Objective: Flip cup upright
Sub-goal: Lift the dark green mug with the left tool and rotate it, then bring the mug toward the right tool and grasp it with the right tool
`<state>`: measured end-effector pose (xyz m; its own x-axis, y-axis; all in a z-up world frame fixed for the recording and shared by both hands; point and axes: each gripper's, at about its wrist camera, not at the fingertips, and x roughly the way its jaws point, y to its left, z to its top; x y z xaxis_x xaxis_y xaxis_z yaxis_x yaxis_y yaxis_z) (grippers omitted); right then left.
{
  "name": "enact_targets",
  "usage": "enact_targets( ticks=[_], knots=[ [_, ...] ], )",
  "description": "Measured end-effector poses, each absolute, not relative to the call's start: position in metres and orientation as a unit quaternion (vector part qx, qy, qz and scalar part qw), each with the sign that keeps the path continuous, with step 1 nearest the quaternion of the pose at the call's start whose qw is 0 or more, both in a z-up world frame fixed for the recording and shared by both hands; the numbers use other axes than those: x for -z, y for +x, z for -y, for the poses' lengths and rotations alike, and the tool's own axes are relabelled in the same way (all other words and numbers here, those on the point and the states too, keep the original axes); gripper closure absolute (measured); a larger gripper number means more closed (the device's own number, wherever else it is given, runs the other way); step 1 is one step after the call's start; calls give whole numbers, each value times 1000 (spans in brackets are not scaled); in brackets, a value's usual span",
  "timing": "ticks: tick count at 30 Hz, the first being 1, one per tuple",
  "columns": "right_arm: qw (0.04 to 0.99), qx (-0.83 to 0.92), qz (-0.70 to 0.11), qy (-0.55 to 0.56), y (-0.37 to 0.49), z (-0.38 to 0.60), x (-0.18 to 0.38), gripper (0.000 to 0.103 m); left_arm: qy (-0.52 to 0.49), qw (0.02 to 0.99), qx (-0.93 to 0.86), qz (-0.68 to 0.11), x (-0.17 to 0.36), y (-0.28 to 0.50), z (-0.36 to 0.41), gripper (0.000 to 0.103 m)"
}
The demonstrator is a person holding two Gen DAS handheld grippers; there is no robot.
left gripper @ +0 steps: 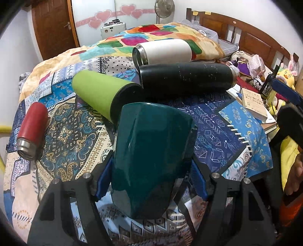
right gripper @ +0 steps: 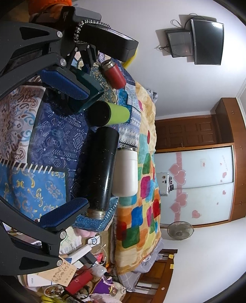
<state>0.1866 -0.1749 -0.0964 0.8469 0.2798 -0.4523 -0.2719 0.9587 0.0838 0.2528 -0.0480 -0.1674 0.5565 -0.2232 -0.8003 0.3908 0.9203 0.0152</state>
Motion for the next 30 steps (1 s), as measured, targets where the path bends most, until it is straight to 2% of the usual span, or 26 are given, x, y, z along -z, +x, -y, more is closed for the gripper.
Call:
enact_targets(
  ticks=[14, 18, 22, 25, 30],
  knots=[
    [959, -139, -247, 1, 187, 174, 101, 0, 95, 875, 180, -438, 171, 252, 44, 30],
    [960, -136, -244, 2, 186, 176, 99, 0, 77, 884, 175, -426, 154, 242, 35, 16],
    [958, -138, -250, 6, 190, 174, 102, 0, 55, 903, 153, -397, 129, 230, 13, 15],
    [955, -142, -259, 0, 194, 167, 108, 0, 49, 918, 121, -374, 118, 224, -9, 10],
    [948, -152, -279, -10, 204, 153, 123, 0, 56, 916, 80, -389, 132, 230, -37, 10]
  ],
)
